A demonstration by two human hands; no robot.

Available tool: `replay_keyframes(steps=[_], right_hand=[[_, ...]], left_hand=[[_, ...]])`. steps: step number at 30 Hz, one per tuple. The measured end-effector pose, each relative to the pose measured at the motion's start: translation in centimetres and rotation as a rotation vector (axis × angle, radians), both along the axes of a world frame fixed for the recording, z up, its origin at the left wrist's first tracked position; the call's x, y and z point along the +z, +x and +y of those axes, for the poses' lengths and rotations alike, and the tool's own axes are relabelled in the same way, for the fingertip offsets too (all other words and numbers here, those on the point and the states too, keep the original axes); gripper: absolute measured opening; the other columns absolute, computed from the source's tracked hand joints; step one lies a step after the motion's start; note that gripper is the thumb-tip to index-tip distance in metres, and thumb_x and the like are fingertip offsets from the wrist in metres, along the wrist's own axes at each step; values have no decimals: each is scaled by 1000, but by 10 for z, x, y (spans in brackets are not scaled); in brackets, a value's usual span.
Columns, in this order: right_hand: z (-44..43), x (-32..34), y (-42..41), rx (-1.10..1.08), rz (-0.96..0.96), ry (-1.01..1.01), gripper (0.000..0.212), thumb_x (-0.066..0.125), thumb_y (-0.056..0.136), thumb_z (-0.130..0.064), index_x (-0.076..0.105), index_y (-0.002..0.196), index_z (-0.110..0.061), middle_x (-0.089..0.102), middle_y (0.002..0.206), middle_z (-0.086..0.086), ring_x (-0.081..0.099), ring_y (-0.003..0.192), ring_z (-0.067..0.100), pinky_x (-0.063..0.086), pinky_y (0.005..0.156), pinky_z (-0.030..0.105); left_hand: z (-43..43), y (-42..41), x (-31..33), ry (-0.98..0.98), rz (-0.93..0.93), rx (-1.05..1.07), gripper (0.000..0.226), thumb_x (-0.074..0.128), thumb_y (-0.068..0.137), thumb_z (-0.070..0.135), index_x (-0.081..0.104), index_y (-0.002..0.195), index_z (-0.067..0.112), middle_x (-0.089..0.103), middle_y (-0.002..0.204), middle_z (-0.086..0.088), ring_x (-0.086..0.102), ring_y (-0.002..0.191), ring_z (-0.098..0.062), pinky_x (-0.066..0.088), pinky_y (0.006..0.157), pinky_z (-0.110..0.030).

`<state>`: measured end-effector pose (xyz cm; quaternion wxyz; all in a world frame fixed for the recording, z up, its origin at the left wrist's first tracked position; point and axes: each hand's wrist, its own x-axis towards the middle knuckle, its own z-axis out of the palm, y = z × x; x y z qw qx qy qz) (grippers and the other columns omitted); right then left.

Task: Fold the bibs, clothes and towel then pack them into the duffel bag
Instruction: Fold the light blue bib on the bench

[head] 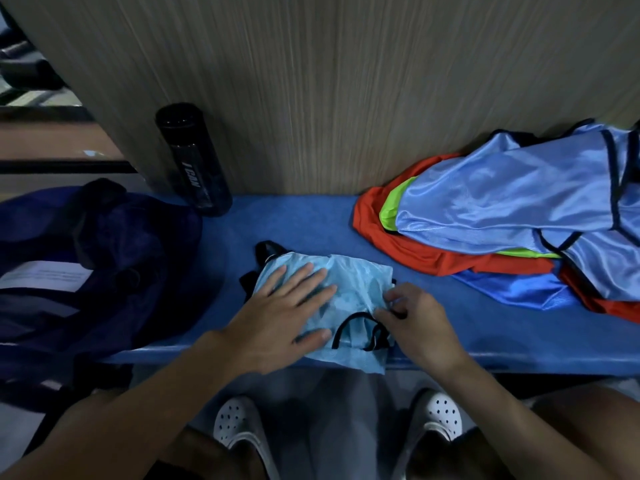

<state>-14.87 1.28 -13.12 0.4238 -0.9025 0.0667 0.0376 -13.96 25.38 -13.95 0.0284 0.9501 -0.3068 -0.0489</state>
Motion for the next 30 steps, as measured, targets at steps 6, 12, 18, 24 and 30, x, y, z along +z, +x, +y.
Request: replay_keyframes(steps=[6, 12, 18, 24, 30], right_hand=[[-14, 3, -5, 192, 175, 91, 43, 62, 80, 1, 49, 112, -24, 51, 69, -2, 50, 56, 3, 39, 53, 16], [-7, -1, -18, 302, -362, -209, 30, 65, 77, -35, 63, 105, -27, 51, 109, -10, 45, 105, 11, 32, 86, 28], [-3, -11, -26, 507, -370, -415, 42, 53, 75, -65, 67, 104, -37, 55, 103, -20, 47, 105, 9, 26, 84, 30], [-4, -13, -31, 581, -402, -485, 21, 52, 78, -51, 64, 82, -35, 49, 88, -17, 48, 92, 10, 31, 81, 35], [-5, -4, -26, 615, -322, -145, 32, 50, 94, -48, 62, 78, -23, 55, 76, -13, 55, 71, 3, 49, 64, 36]], left_hand=[[5, -8, -5, 109, 11, -89, 58, 20, 98, 68, -12, 146, 61, -28, 161, 9, -35, 145, -17, -18, 118, -50], [10, -7, -15, 95, -37, -127, 60, 24, 98, 68, -4, 149, 59, -22, 163, 7, -30, 148, -19, -11, 120, -54], [9, 3, -5, -333, -183, 13, 60, 37, 101, 49, 33, 154, 22, 29, 161, 2, 13, 152, -12, 10, 124, -44], [15, 19, -20, -132, -75, 216, 78, 20, 91, 68, 16, 158, 30, 6, 166, 1, -1, 153, -10, 8, 124, -42], [15, 19, -18, -12, -12, 233, 86, 16, 84, 78, -9, 156, 39, -14, 166, 1, -20, 150, -11, -2, 124, -43]])
